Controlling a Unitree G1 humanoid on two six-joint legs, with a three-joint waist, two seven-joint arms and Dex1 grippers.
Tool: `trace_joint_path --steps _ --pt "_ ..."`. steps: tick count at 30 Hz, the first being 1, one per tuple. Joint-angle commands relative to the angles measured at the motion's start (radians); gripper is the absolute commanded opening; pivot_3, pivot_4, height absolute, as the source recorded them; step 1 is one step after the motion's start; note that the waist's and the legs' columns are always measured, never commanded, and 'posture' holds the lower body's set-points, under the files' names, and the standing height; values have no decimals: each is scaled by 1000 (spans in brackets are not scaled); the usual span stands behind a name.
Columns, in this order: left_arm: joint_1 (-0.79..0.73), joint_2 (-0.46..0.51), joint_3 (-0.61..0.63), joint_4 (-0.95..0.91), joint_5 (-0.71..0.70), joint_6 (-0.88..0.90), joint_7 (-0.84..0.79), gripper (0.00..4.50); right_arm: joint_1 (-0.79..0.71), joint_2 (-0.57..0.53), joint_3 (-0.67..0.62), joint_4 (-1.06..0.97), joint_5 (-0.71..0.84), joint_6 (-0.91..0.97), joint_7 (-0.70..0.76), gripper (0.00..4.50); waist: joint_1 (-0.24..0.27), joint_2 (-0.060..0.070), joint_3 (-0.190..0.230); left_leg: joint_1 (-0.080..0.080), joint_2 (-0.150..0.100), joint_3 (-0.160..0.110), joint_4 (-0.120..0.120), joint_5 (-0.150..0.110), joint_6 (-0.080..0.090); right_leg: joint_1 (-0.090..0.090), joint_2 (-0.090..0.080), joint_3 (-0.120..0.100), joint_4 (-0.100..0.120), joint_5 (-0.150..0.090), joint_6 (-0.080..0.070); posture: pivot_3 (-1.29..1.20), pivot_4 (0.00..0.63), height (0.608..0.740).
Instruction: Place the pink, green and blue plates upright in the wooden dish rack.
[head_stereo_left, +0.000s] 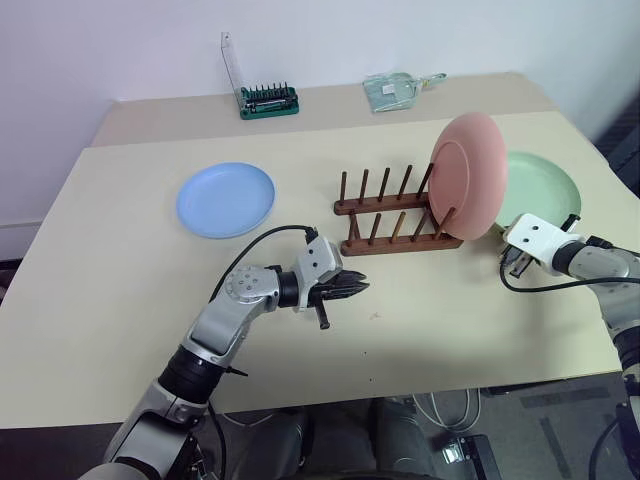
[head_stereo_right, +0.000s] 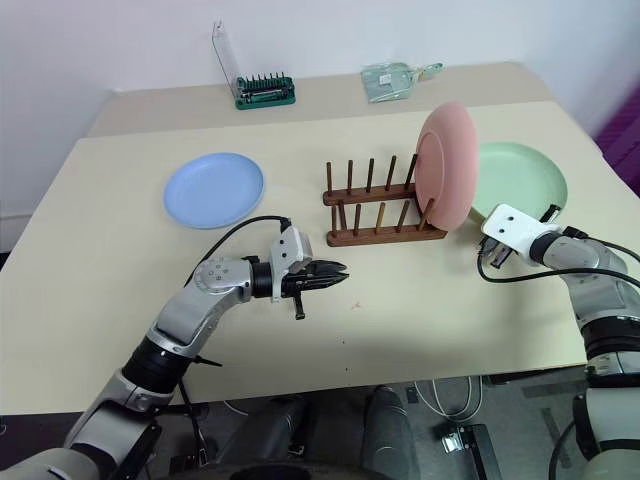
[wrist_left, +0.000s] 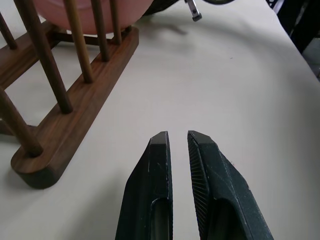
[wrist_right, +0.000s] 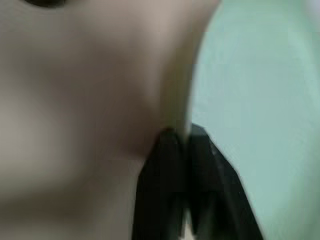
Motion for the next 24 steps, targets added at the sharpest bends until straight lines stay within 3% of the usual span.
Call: trace_joint_path --steps 1,6,9,11,16,19,24 --pt "11 6 17 -43 -2 -12 14 557 33 -67 -84 -93 9 4 -54 37 0 0 0 0 0 0 0 0 0 0 0 0 0 0 0 0 150 738" --pt "24 19 56 -107 -37 19 33 557 100 -128 -289 -322 117 150 -70 37 -1 1 0 -1 0 0 0 0 0 -1 0 0 0 0 0 0 150 738" --pt "45 40 100 -154 -63 29 46 557 10 -112 -455 -554 357 381 -27 37 -6 5 1 0 1 1 -1 0 0 -1 1 2 0 0 0 0 150 738" --pt "56 52 122 -180 -83 39 50 557 -32 -97 -500 -695 533 559 24 37 -7 7 1 0 2 2 -1 -1 -1 -1 2 3 0 0 -1 0 150 738" --pt "73 97 191 -209 -111 55 59 557 -128 -44 -526 -980 1006 911 86 37 1 1 2 1 5 0 -1 -2 -2 1 5 2 -1 0 -1 0 150 738" --pt "81 133 211 -194 -98 45 64 557 -194 18 -480 -1081 1273 1071 28 37 1 1 2 0 5 0 1 -2 -1 1 4 2 -2 1 -2 0 150 738" --pt "86 148 216 -185 -91 34 71 557 -225 151 -400 -1083 1452 1208 -194 37 4 1 2 -1 5 0 0 -3 -1 0 4 2 -2 1 -2 0 150 738"
